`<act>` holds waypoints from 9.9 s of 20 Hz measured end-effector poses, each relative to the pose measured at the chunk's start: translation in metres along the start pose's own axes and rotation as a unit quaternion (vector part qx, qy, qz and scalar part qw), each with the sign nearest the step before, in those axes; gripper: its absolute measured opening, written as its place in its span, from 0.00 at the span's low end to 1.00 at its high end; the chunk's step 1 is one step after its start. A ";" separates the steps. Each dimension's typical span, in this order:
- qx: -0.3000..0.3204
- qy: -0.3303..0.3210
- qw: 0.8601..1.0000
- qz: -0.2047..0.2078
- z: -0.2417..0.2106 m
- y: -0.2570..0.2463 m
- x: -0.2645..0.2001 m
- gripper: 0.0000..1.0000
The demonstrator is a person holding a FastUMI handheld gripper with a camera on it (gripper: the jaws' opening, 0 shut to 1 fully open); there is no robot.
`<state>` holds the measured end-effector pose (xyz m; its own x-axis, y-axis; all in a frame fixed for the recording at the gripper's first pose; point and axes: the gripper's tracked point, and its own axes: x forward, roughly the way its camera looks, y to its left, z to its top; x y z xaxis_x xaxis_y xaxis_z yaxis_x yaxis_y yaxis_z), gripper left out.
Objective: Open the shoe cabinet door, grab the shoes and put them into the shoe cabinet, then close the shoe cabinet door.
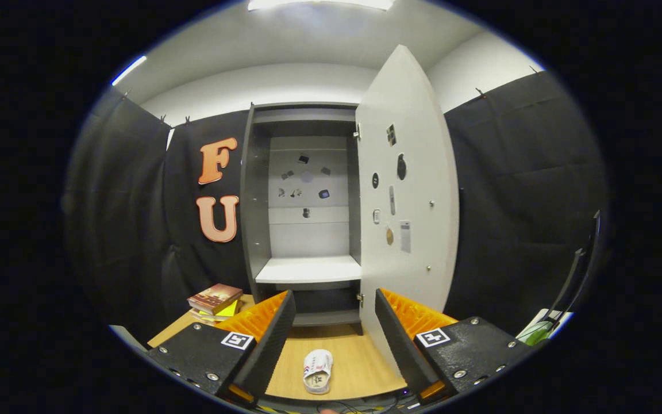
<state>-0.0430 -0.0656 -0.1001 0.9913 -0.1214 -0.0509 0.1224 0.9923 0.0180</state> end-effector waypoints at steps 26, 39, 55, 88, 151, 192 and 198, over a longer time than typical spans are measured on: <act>0.086 0.355 0.930 0.049 -0.361 0.071 0.101 0.87; 0.096 0.423 0.900 0.054 -0.425 0.072 0.117 0.46; 0.056 0.382 0.921 0.054 -0.386 0.067 0.137 0.00; 0.011 0.139 0.983 0.122 -0.062 0.116 0.460 0.00; 0.008 0.002 1.000 -0.026 0.063 -0.167 0.014 0.93; 0.004 -0.005 0.986 0.167 0.058 0.036 0.139 0.92; -0.005 -0.010 0.989 0.150 0.058 0.080 0.174 0.96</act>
<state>0.1423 -0.0085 -0.0499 0.9838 0.1772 -0.0252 -0.1768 0.9841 0.0195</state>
